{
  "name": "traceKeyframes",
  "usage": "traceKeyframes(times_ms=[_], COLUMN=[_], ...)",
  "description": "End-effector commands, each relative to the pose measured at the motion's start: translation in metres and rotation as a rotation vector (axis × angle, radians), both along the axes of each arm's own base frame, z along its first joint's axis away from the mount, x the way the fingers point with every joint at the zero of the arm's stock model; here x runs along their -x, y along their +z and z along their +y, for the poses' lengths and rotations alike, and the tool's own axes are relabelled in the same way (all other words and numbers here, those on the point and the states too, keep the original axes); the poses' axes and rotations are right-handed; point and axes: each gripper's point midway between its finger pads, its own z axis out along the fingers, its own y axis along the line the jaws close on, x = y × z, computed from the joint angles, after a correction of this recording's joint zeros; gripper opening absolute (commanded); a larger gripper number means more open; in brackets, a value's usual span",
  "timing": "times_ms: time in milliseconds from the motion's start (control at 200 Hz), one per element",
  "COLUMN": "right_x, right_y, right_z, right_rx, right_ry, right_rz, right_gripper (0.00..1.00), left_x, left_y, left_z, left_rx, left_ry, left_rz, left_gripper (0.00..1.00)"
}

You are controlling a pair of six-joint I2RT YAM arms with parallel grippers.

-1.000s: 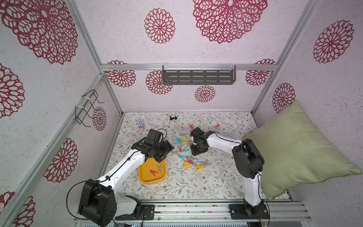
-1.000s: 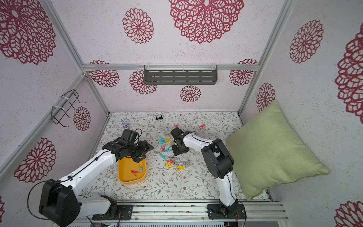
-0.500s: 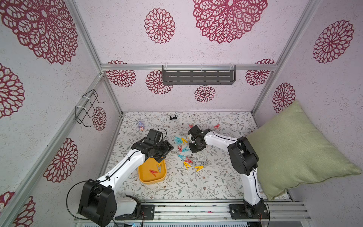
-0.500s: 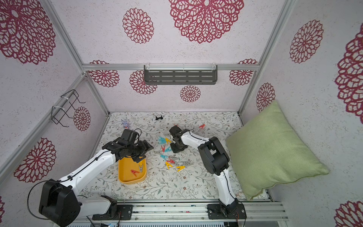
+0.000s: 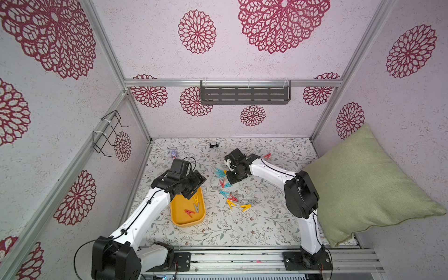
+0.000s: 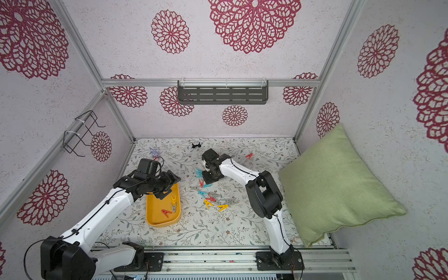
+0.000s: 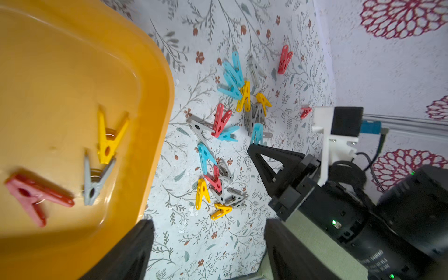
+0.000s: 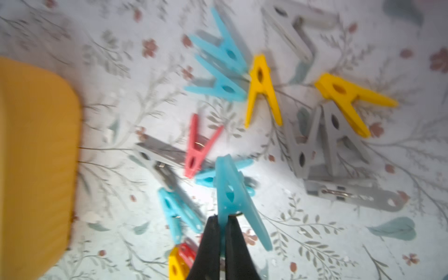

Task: Put the clothespins into the storage box
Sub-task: Pick up the clothespin from the center of the board, then place the clothespin in the storage box.

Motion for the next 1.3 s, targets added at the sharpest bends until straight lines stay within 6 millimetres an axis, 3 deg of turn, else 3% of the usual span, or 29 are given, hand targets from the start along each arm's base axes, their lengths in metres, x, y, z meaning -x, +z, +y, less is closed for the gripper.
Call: traceKeyframes(times_ms=[0, 135, 275, 490, 645, 790, 1011, 1296], right_x=[0.022, 0.044, 0.069, 0.108, 0.126, 0.129, 0.117, 0.076], right_y=[0.051, 0.071, 0.076, 0.041, 0.008, 0.002, 0.033, 0.086], right_z=[0.041, 0.091, 0.136, 0.177, 0.186, 0.189, 0.188, 0.155], right_rx=[-0.102, -0.137, -0.174, -0.171, -0.139, -0.139, -0.175, -0.183], right_ry=[0.063, 0.152, 0.236, 0.325, 0.358, 0.364, 0.353, 0.248], right_rz=[-0.016, -0.023, 0.005, 0.092, 0.146, 0.155, 0.084, -0.029], right_gripper=[0.03, 0.03, 0.03, 0.03, 0.04, 0.16, 0.39, 0.4], left_x=[0.013, 0.029, 0.05, 0.081, 0.096, 0.1, 0.094, 0.066], left_y=[0.006, 0.002, -0.006, -0.019, -0.024, -0.024, -0.016, -0.001], left_z=[0.025, 0.055, 0.081, 0.11, 0.114, 0.11, 0.108, 0.097], left_rx=[-0.017, -0.029, -0.037, -0.046, -0.03, -0.005, 0.014, 0.024], left_ry=[0.026, 0.087, 0.145, 0.227, 0.263, 0.267, 0.258, 0.219], left_rz=[-0.004, 0.02, 0.052, 0.1, 0.107, 0.101, 0.086, 0.044], left_gripper=[0.8, 0.8, 0.8, 0.8, 0.8, 0.8, 0.8, 0.8])
